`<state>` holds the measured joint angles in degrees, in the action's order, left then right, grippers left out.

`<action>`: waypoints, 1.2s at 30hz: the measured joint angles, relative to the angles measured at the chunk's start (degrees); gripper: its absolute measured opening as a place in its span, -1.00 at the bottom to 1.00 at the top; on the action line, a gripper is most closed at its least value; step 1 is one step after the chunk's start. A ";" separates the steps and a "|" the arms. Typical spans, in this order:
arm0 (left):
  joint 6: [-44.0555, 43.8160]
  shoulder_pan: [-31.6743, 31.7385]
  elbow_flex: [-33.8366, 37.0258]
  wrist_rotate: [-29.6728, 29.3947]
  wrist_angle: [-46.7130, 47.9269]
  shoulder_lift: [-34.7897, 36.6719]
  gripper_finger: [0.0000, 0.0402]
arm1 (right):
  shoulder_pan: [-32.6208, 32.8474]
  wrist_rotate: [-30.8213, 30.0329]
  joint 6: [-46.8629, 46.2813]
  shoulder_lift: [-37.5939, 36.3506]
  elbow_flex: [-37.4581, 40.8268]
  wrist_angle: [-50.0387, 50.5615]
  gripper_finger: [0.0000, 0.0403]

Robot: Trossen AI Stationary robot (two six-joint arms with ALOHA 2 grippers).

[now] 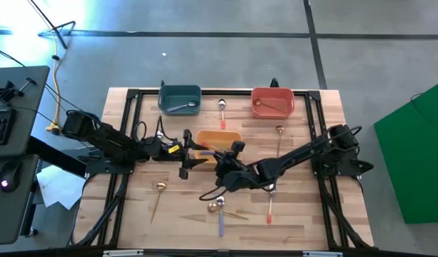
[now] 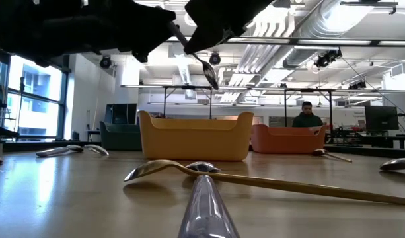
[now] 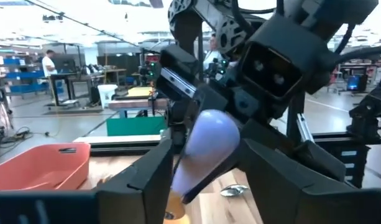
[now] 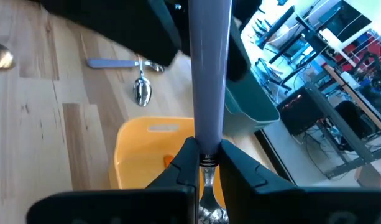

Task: Sort silverware by color (type)
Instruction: Put the purple spoon into the blue bin

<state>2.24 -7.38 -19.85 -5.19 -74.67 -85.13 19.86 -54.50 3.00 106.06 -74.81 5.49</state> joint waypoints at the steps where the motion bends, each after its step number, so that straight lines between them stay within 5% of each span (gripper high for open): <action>1: 0.00 -0.13 -0.48 -0.07 0.01 -0.24 -0.17 | 0.00 0.02 0.38 0.00 0.00 -0.35 -0.87; 11: 2.75 -0.22 -1.52 -3.32 -3.26 -0.39 -0.93 | 0.01 -0.16 0.49 -0.02 0.00 -1.22 -0.87; 18: 2.49 1.37 -1.52 -3.31 -2.18 0.01 -0.96 | -0.26 -1.34 0.05 -0.04 0.04 -1.59 -0.66; 26: 2.28 9.91 -1.50 -2.73 5.64 9.38 -0.96 | -2.25 -11.34 2.53 -0.05 0.04 -0.52 -0.35; 32: -0.96 21.43 -1.50 0.31 19.00 19.59 -0.96 | -6.09 -13.51 7.37 -1.49 0.04 2.82 -0.52; 36: -3.72 29.49 -1.47 -0.40 25.44 24.53 -0.96 | -11.38 -1.74 5.66 -3.89 0.00 9.23 -0.86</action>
<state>-1.48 22.11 -21.32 -5.59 -49.23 -60.60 8.48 -56.24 8.66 102.17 -74.81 14.72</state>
